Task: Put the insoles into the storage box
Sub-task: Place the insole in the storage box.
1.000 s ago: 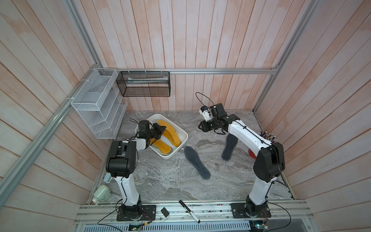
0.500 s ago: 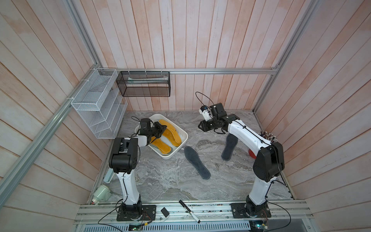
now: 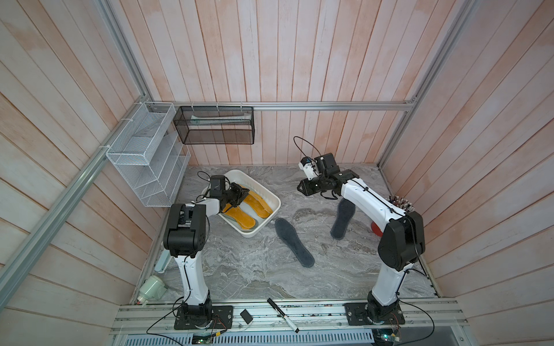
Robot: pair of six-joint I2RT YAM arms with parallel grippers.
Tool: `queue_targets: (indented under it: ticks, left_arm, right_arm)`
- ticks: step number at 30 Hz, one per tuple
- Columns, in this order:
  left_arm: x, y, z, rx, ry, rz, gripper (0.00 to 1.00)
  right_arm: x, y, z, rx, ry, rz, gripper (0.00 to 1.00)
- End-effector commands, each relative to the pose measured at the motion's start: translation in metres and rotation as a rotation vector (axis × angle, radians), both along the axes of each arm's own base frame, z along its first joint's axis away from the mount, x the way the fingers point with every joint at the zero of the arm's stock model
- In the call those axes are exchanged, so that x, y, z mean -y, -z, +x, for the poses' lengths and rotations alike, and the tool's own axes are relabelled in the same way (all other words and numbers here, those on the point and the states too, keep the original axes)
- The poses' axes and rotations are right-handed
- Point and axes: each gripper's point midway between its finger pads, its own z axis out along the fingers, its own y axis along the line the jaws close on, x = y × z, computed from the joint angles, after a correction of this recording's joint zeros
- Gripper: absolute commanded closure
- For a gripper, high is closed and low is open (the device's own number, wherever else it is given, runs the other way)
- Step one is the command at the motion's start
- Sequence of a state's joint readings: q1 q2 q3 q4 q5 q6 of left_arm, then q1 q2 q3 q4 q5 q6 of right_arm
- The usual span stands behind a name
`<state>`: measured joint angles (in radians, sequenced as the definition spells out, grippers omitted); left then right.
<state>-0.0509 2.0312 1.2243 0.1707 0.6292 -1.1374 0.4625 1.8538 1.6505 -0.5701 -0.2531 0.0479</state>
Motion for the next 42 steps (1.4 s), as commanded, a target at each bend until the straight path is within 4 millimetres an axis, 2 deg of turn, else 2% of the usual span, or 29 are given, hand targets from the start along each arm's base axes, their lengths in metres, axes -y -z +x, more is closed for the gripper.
queue_targets:
  ticks: [1,14,25,35,42]
  left_arm:
    - [-0.001,0.008,-0.001,-0.031,0.031,0.017,0.82]
    - [-0.015,0.002,-0.002,-0.1,0.038,0.113,0.77]
    - [-0.019,0.011,-0.001,-0.164,0.046,0.142,0.77]
    - [-0.045,-0.002,-0.006,-0.184,0.002,0.267,0.76]
    - [-0.046,-0.005,-0.006,-0.181,0.002,0.26,0.76]
  right_arm:
    - [0.0,0.004,0.004,-0.005,-0.012,-0.01,0.68]
    - [0.003,0.008,0.002,-0.014,-0.01,-0.01,0.67]
    - [0.005,0.008,0.0,-0.014,-0.011,-0.015,0.59]
    - [0.011,0.008,-0.006,-0.014,0.0,-0.02,0.53]
    - [0.014,0.011,-0.015,-0.027,-0.003,-0.017,0.49]
